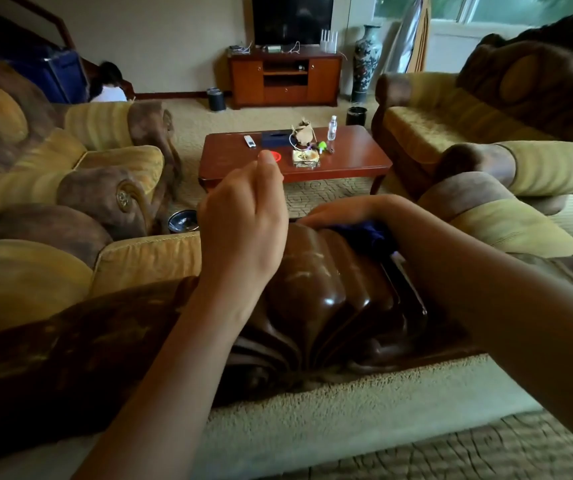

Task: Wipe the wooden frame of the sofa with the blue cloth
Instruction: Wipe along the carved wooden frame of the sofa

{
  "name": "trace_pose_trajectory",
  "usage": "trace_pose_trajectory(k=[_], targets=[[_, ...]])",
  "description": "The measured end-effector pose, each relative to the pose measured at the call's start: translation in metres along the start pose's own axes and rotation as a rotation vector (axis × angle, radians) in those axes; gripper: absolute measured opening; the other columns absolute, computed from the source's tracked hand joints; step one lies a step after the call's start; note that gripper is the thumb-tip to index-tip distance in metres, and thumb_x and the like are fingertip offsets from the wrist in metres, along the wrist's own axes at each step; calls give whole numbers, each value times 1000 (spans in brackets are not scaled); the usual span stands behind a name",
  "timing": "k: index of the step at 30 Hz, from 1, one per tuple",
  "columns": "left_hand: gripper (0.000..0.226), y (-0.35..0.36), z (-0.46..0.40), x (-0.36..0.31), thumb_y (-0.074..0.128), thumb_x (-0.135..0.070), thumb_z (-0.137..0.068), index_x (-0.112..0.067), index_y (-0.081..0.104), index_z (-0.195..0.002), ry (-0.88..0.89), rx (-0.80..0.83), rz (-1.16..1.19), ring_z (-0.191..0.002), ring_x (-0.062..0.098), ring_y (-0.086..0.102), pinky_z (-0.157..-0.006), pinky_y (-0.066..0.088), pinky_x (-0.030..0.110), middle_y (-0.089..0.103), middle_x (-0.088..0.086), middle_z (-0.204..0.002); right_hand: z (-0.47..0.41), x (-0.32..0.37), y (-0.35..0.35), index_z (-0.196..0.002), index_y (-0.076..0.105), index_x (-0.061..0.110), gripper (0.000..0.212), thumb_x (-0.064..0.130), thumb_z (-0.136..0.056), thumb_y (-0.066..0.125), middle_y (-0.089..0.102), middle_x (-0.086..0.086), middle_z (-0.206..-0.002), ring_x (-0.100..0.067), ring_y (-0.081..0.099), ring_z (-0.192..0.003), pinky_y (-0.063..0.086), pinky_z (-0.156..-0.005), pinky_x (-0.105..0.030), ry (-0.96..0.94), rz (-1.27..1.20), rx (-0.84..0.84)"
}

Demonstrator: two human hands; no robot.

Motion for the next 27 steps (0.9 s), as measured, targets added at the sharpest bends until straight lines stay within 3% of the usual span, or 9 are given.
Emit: trace_pose_trajectory(k=[6, 9, 11, 13, 15, 17, 20, 24, 27], targets=[[39, 1, -15, 10, 28, -36, -93, -21, 64, -86, -59, -36, 16, -92, 13, 60, -83, 45, 32, 67, -3, -92, -16, 38, 13, -111, 58, 7, 27, 25, -99, 41, 61, -13, -119, -20, 58, -104, 46, -82, -13, -138, 11, 79], [44, 6, -17, 13, 29, -37, -99, -16, 67, -90, -113, -3, -31, -96, 17, 59, -84, 44, 32, 68, 0, -98, -25, 22, 11, -115, 60, 5, 35, 31, -98, 44, 62, -18, -122, -28, 60, -111, 46, -99, -31, -96, 26, 103], [51, 11, -16, 12, 26, -41, -98, -12, 68, -92, -101, 38, -100, -96, 21, 59, -85, 44, 36, 68, 2, -98, -28, -1, 2, -122, 56, -2, 39, 26, -100, 42, 58, -23, -125, -33, 55, -118, 43, -101, -32, -32, 75, 61], [53, 13, -14, 9, 24, -41, -97, -9, 67, -91, -70, 58, -128, -94, 23, 59, -85, 44, 39, 67, 4, -95, -20, -25, -12, -117, 57, -5, 36, 22, -101, 40, 61, -19, -110, -28, 57, -102, 46, -81, -20, -40, 200, -9], [55, 15, -14, 10, 23, -43, -95, -8, 66, -92, -70, 78, -134, -94, 23, 58, -86, 44, 40, 67, 4, -95, -6, -47, -20, -99, 60, 8, 23, 21, -101, 41, 59, -6, -93, -16, 55, -83, 43, -68, -18, -46, 274, -28], [54, 16, -15, 11, 24, -43, -96, -8, 66, -92, -70, 84, -154, -96, 25, 58, -86, 44, 40, 67, 6, -98, 1, -58, -22, -93, 59, 15, 21, 23, -100, 41, 59, -5, -92, -10, 52, -77, 42, -72, -23, -38, 256, -21], [46, 15, -16, 12, 29, -32, -103, -7, 66, -93, -69, 64, -153, -97, 24, 58, -86, 43, 37, 67, 7, -99, -3, -26, -15, -86, 60, 17, 25, 32, -98, 44, 64, -6, -89, -18, 60, -82, 45, -85, -32, -144, 241, -51], [42, 3, -18, 14, 29, -33, -96, -12, 64, -88, -63, -35, -92, -97, 19, 58, -89, 44, 38, 65, 1, -96, -3, 38, 4, -92, 61, 18, 18, 28, -98, 47, 66, 1, -93, -10, 62, -84, 47, -80, -15, -330, 75, 32], [37, -9, -21, 20, 30, -33, -87, -20, 64, -89, -120, -82, 66, -103, 16, 58, -94, 44, 37, 63, -4, -96, -14, 80, 17, -105, 58, 14, 18, 20, -100, 42, 60, 5, -104, -4, 57, -95, 40, -90, -11, -429, 127, 37]])
Point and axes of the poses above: each hand's wrist, its own z-axis away from the middle knuckle, its own y-axis out of the palm, x = y × z, the point moved 6 cm from there along -z, towards the middle knuckle
